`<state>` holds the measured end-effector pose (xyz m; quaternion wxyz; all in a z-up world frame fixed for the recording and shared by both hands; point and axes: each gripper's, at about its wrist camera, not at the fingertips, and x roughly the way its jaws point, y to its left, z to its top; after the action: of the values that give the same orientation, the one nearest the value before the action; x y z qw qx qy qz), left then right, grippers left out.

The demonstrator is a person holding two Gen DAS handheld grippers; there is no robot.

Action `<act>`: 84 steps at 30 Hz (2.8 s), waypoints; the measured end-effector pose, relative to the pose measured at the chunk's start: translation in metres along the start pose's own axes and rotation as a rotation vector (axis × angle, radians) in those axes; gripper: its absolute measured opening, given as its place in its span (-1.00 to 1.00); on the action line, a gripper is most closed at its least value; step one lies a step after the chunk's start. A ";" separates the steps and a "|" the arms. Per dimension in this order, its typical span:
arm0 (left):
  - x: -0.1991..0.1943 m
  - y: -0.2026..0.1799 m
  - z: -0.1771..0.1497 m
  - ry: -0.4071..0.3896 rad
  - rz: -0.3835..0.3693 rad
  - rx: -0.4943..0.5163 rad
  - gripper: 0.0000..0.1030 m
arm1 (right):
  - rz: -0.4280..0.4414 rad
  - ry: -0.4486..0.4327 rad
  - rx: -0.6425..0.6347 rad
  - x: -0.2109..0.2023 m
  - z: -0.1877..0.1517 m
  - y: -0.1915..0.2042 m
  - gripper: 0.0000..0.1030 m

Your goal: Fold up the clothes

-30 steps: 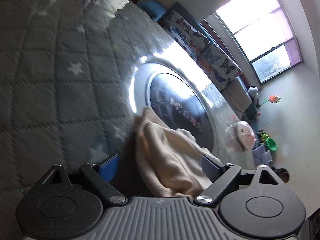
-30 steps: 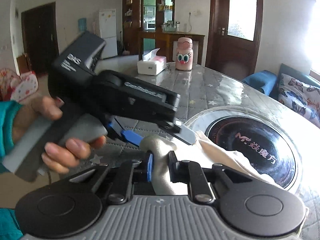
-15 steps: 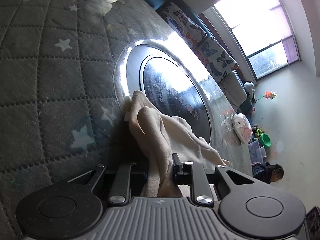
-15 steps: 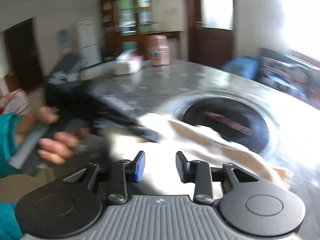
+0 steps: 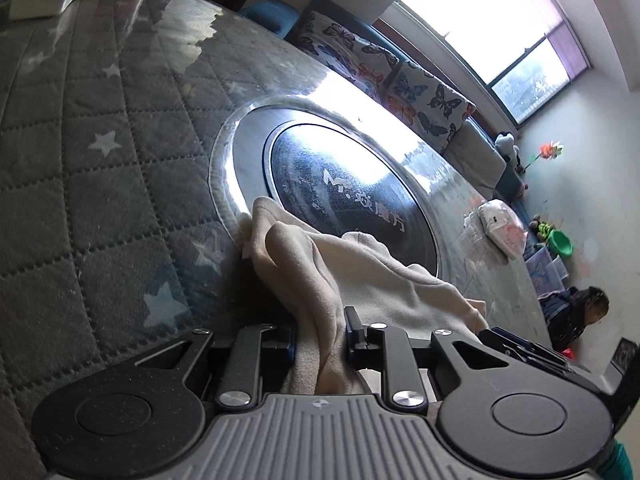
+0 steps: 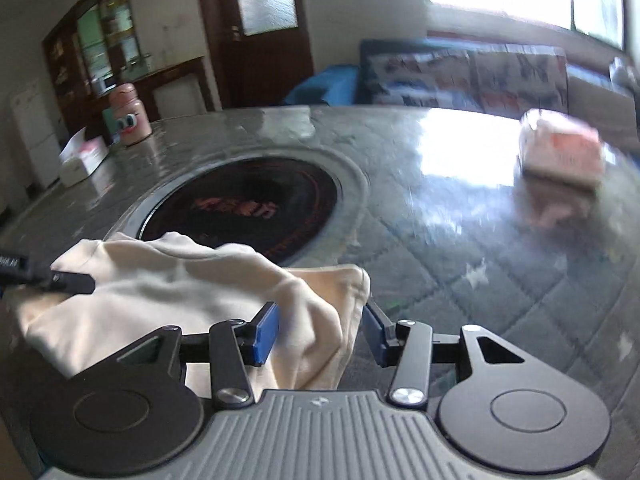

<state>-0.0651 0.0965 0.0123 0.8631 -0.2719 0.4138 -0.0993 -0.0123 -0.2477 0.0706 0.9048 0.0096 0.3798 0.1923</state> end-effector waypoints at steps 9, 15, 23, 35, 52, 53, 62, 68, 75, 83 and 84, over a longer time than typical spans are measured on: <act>-0.007 -0.004 -0.001 -0.027 0.020 0.082 -0.60 | 0.021 0.005 -0.005 0.000 0.003 0.009 -0.73; -0.027 0.007 0.004 -0.080 0.014 0.086 -0.65 | 0.081 -0.061 -0.127 -0.019 0.041 0.053 -0.78; -0.086 0.048 0.025 -0.222 0.054 0.035 -0.65 | 0.176 -0.116 -0.322 -0.007 0.094 0.135 -0.79; -0.159 0.125 0.054 -0.404 0.252 -0.068 -0.65 | 0.334 -0.143 -0.424 0.063 0.138 0.243 -0.79; -0.148 0.185 0.033 -0.325 0.441 -0.185 -0.34 | 0.266 0.032 -0.518 0.153 0.109 0.293 -0.65; -0.148 0.185 0.033 -0.325 0.454 -0.179 -0.30 | 0.263 0.031 -0.520 0.151 0.109 0.291 -0.64; -0.150 0.170 0.025 -0.317 0.549 -0.137 0.26 | 0.306 0.007 -0.538 0.123 0.101 0.288 -0.15; -0.153 0.154 0.014 -0.314 0.581 -0.121 0.61 | 0.357 0.015 -0.552 0.104 0.082 0.289 0.16; -0.150 0.134 0.003 -0.325 0.609 -0.107 0.85 | 0.397 0.018 -0.553 0.087 0.062 0.290 0.39; -0.144 0.112 -0.011 -0.324 0.619 -0.059 0.97 | 0.415 0.023 -0.546 0.076 0.042 0.289 0.63; -0.144 0.111 -0.012 -0.322 0.615 -0.058 0.98 | 0.413 0.021 -0.546 0.074 0.039 0.289 0.65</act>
<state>-0.1718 0.2409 0.0399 0.8986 -0.1712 0.3378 0.2216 -0.0365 0.0510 0.0951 0.8120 -0.1583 0.3134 0.4662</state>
